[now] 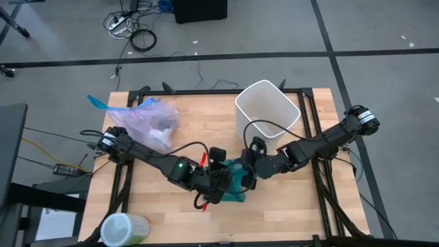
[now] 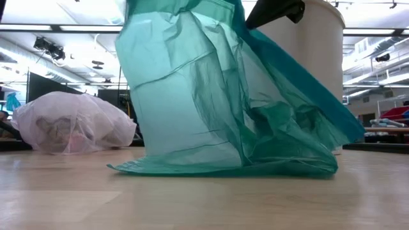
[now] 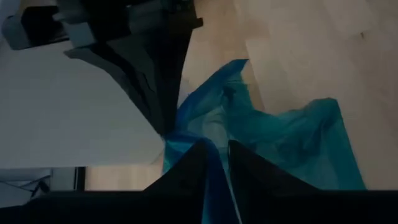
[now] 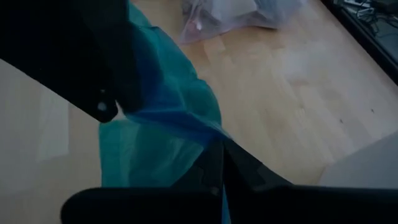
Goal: Place trash/remove bag and relplace
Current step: Put the blue trash bag into the white trash bin
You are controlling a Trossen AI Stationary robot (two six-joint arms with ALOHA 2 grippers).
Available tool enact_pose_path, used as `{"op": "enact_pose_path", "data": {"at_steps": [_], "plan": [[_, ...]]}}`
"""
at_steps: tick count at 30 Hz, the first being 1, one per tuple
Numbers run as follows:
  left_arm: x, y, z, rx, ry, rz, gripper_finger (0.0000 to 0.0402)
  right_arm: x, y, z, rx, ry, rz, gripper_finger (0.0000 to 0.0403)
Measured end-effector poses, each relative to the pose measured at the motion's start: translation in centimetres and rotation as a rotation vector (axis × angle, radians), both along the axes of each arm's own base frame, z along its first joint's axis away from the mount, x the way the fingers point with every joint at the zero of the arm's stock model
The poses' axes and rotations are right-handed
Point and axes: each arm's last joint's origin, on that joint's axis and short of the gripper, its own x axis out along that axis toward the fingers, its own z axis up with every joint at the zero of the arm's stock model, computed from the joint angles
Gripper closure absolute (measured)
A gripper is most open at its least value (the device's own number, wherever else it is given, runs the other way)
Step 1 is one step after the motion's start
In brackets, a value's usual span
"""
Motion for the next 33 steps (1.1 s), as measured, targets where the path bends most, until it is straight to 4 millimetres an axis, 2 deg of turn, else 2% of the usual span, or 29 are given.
{"op": "enact_pose_path", "data": {"at_steps": [13,17,21,27,33], "plan": [[-1.3,0.3,-0.6,-0.087,0.094,0.102,0.0257,-0.1,-0.3,-0.3,0.019,0.024,-0.025,0.0403],[-1.2,0.2,-0.5,-0.125,0.065,0.129,0.0249,0.0,-0.5,-0.3,0.023,0.028,-0.021,0.0403],[-1.0,0.4,-0.4,-0.133,0.049,0.135,0.0249,0.1,-0.2,-0.2,0.052,0.042,0.06,0.0398],[-0.8,0.7,-0.4,-0.131,0.048,0.147,0.0249,0.3,0.4,0.3,0.071,-0.006,0.158,0.0348],[-0.9,0.7,-0.4,-0.13,0.048,0.146,0.0249,0.4,0.4,0.4,0.067,-0.019,0.16,0.0286]]}}
